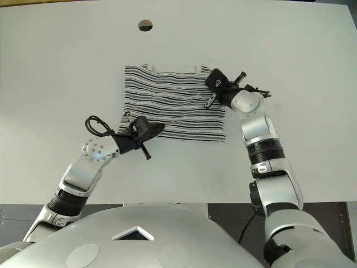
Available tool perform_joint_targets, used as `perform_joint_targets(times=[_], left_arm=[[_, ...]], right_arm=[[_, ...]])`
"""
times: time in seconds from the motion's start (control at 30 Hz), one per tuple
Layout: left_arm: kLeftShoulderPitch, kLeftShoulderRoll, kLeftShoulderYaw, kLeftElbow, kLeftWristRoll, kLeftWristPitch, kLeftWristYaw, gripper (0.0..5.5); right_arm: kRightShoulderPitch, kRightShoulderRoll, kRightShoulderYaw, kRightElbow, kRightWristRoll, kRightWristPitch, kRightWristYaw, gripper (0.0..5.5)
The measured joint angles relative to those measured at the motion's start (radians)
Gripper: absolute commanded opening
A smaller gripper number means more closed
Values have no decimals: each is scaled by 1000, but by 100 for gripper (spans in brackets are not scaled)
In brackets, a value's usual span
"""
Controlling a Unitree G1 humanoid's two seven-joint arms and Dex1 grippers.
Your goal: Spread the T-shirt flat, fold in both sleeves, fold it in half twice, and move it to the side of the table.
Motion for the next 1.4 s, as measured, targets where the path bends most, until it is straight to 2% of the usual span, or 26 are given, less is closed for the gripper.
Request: perform_joint_targets(times=[0.2,0.3,0.47,0.7,0.87,1.0,1.4], left_arm=[[-47,-34,17,135,-25,-4,3,11],[-63,-33,27,165,-41,-7,-2,11],[-70,26,66,145,-55,5,-28,11],[-25,189,110,50,-84,26,-137,11],[-123,212,132,127,-57,26,-142,11],[-204,158,110,212,-16,20,-110,11],[-390,73,40,462,92,-93,-89,11]], right_arm=[[-99,-24,55,78,-17,54,156,10],[-122,-80,106,46,-49,78,259,10],[-57,-247,169,-173,-92,127,447,10],[144,-398,181,-535,-112,199,526,10],[287,-405,225,-824,-161,274,516,10],[369,-361,300,-1003,-188,326,515,10],[407,-354,340,-1079,-198,369,510,10]])
